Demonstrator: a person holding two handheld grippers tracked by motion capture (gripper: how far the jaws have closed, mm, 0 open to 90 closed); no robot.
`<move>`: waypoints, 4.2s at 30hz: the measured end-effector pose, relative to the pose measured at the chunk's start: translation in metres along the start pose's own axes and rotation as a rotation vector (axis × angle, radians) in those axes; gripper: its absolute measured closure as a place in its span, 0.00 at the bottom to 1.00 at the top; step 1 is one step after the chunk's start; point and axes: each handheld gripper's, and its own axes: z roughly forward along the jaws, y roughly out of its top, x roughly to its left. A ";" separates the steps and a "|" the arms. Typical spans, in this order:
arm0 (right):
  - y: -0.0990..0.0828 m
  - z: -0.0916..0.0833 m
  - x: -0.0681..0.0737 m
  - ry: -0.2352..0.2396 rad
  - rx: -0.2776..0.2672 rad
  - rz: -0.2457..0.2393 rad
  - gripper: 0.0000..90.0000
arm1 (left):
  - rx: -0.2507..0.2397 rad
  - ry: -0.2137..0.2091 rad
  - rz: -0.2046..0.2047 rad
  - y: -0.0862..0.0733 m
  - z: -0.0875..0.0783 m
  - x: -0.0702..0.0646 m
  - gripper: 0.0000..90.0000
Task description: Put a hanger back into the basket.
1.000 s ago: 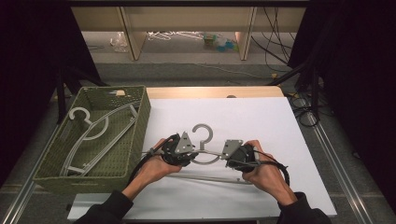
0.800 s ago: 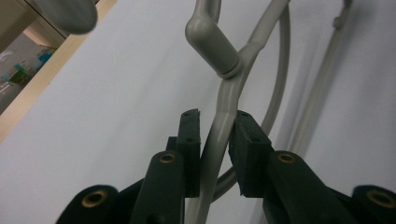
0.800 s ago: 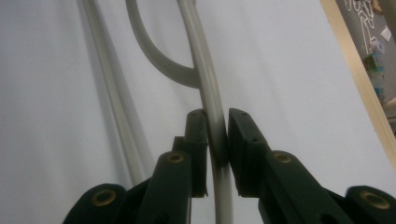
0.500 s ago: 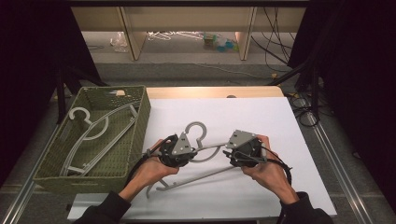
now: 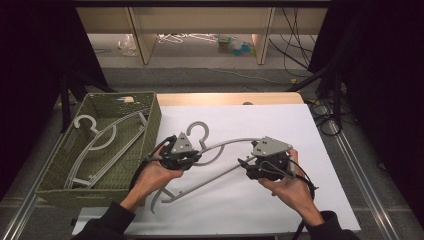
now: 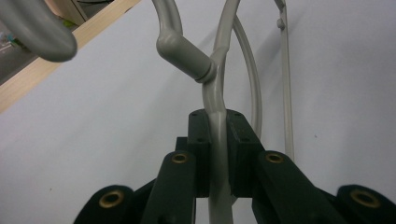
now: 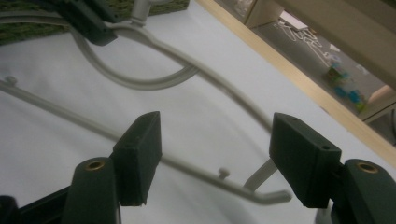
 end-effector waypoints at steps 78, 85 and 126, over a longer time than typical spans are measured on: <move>-0.048 -0.001 0.015 0.082 0.012 0.124 0.31 | -0.056 0.380 -0.282 -0.044 -0.181 0.167 0.90; -0.048 -0.002 0.015 0.085 0.018 0.130 0.31 | 0.008 0.421 -0.273 -0.064 -0.184 0.182 0.90; -0.050 0.000 0.014 0.089 0.019 0.119 0.31 | 0.210 0.397 -0.321 -0.124 -0.137 0.199 0.89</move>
